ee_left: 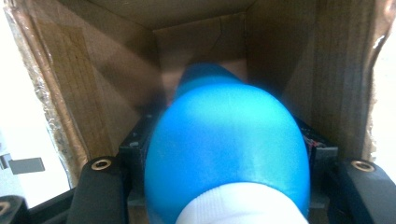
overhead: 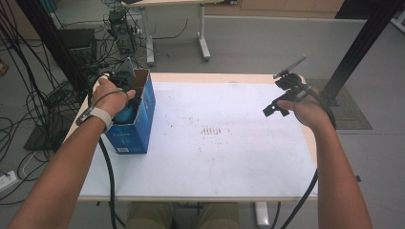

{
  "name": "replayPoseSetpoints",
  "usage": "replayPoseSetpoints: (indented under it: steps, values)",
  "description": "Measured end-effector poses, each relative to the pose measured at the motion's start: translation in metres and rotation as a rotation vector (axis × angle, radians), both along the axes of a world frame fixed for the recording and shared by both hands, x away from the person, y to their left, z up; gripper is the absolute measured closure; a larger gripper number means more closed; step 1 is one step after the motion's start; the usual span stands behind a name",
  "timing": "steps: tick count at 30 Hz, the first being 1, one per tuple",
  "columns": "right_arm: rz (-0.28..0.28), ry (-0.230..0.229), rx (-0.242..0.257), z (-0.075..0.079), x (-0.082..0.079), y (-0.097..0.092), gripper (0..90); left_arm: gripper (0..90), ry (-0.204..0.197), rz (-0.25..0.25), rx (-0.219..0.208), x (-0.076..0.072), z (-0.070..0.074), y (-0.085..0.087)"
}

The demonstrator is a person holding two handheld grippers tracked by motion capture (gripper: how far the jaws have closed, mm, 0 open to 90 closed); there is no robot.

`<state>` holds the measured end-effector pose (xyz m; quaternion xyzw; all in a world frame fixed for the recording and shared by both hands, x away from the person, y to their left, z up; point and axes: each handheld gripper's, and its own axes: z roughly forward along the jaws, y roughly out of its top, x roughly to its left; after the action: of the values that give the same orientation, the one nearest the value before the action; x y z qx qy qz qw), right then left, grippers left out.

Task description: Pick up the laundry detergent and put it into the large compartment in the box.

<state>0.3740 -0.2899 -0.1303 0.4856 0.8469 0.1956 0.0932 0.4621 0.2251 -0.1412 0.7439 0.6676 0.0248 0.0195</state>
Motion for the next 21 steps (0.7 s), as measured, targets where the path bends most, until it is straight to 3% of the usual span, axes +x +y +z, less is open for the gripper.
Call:
replayPoseSetpoints:
  steps: [21]
  values:
    - [0.004, 0.002, 0.0, -0.0007, 0.0007, 0.0029, 15.5, 37.8, -0.002, -0.008, -0.005, 0.0002, -0.0001, 0.0008]
